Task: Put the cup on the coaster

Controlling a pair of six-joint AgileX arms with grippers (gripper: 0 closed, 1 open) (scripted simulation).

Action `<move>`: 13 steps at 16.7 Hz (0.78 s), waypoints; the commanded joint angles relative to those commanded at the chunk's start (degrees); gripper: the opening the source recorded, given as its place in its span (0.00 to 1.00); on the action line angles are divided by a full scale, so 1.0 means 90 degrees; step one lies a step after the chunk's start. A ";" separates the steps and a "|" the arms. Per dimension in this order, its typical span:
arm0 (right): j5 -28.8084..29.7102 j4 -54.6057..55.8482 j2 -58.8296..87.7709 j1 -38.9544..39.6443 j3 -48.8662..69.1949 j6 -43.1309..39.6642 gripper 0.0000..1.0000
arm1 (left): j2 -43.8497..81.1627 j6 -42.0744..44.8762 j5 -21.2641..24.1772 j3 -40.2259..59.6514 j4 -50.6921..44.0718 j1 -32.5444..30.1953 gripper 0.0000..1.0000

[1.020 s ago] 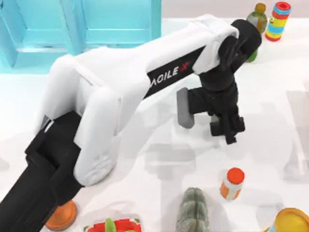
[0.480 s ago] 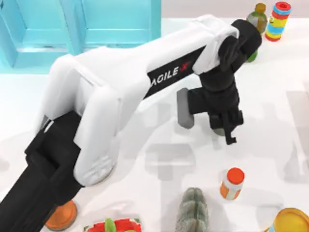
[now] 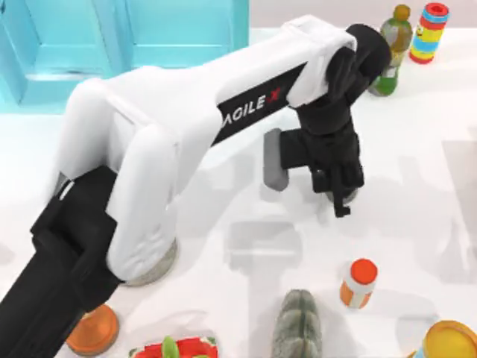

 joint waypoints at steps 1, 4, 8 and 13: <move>0.0000 0.0000 0.0000 0.0000 0.0000 0.0000 1.00 | -0.0054 0.0268 -0.0010 -0.0057 -0.0052 0.0129 0.00; 0.0000 0.0000 0.0000 0.0000 0.0000 0.0000 1.00 | -0.0295 0.1480 -0.0072 -0.0331 -0.0279 0.0641 0.00; 0.0000 0.0000 0.0000 0.0000 0.0000 0.0000 1.00 | -0.0766 0.3892 -0.0235 -0.0930 -0.0712 0.1440 0.00; 0.0000 0.0000 0.0000 0.0000 0.0000 0.0000 1.00 | -0.1568 0.7427 -0.0538 -0.1994 -0.1341 0.2273 0.00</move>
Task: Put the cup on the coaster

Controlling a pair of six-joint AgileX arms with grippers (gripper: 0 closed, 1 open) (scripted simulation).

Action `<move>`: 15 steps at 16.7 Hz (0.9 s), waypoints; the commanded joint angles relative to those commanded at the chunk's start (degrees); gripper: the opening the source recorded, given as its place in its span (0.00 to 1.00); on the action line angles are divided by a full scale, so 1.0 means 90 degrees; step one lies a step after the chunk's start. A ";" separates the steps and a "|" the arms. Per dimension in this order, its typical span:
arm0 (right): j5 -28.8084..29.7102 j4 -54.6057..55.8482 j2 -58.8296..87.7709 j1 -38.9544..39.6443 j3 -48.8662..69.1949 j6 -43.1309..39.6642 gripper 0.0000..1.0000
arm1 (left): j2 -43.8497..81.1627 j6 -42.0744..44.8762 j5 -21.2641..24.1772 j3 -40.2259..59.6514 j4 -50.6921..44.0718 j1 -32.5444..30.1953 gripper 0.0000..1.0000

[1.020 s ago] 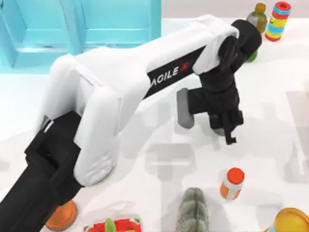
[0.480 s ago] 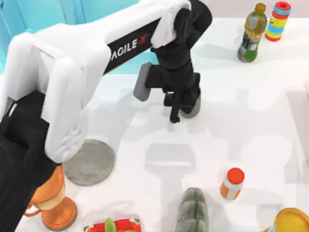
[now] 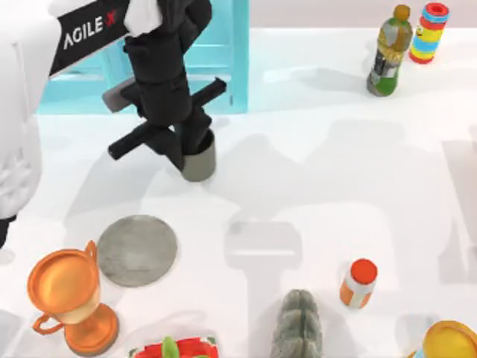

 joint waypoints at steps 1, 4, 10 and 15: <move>0.0000 0.0000 0.0000 0.0000 0.0000 0.0000 1.00 | -0.0179 0.0690 -0.0067 -0.0234 -0.0120 0.0119 0.00; 0.0000 0.0000 0.0000 0.0000 0.0000 0.0000 1.00 | -0.0726 0.2558 -0.0265 -0.0920 -0.0437 0.0370 0.00; 0.0000 0.0000 0.0000 0.0000 0.0000 0.0000 1.00 | -0.1620 0.4890 -0.0546 -0.1896 -0.0800 0.0487 0.00; 0.0000 0.0000 0.0000 0.0000 0.0000 0.0000 1.00 | -0.1784 0.5205 -0.0587 -0.2048 -0.0839 0.0475 0.00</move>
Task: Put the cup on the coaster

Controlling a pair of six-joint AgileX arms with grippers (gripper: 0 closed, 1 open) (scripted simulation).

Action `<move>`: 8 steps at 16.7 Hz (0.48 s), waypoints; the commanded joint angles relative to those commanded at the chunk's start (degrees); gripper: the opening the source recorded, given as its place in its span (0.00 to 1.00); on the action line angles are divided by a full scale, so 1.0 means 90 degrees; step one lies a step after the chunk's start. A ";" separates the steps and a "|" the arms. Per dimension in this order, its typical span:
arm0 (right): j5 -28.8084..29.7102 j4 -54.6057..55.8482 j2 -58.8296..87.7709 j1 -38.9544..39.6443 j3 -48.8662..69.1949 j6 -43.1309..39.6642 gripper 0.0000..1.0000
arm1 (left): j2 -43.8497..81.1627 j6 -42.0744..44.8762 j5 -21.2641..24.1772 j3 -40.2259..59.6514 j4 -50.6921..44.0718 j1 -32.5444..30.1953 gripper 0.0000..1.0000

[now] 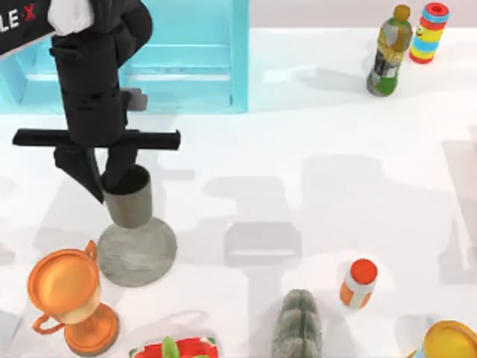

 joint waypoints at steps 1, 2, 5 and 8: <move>0.0000 0.0000 0.0000 0.0000 0.0000 0.0000 1.00 | 0.0000 0.0000 0.0000 0.0000 0.0000 0.0000 0.00; 0.0000 0.0000 0.0000 0.0000 0.0000 0.0000 1.00 | 0.0030 0.0000 0.0000 0.0021 0.0005 -0.0017 0.00; 0.0000 0.0000 0.0000 0.0000 0.0000 0.0000 1.00 | 0.0033 -0.0020 0.0004 -0.0199 0.0242 -0.0036 0.00; 0.0000 0.0000 0.0000 0.0000 0.0000 0.0000 1.00 | 0.0069 -0.0060 0.0014 -0.0583 0.0685 -0.0061 0.00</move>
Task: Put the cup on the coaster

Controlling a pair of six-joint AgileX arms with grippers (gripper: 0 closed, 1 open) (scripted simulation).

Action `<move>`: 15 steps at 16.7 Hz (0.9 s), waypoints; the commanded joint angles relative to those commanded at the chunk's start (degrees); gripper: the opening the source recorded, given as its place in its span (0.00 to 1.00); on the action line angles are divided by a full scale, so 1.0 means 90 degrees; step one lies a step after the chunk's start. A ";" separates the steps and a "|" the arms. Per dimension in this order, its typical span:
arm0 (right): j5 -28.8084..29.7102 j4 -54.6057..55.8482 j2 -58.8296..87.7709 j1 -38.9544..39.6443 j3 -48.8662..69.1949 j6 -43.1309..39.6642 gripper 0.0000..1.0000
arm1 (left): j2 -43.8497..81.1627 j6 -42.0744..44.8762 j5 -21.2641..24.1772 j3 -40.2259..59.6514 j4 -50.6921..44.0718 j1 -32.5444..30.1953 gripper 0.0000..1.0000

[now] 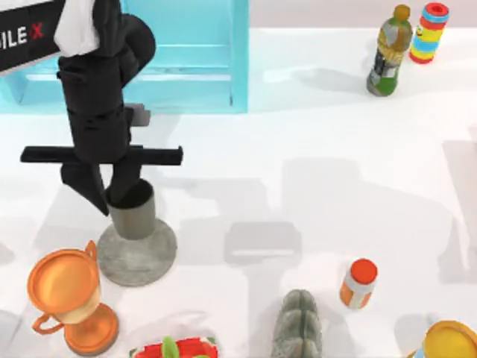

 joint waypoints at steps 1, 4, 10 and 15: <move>0.0000 0.0000 0.0000 0.0000 0.0000 0.0000 1.00 | 0.0014 -0.0004 0.0011 -0.0123 0.0125 -0.0016 0.00; 0.0000 0.0000 0.0000 0.0000 0.0000 0.0000 1.00 | 0.0051 -0.0036 0.0015 -0.0498 0.0556 -0.0050 0.00; 0.0000 0.0000 0.0000 0.0000 0.0000 0.0000 1.00 | 0.0115 -0.0077 0.0022 -0.0791 0.0880 -0.0083 0.00; 0.0000 0.0000 0.0000 0.0000 0.0000 0.0000 1.00 | 0.0115 -0.0077 0.0022 -0.0791 0.0880 -0.0083 0.38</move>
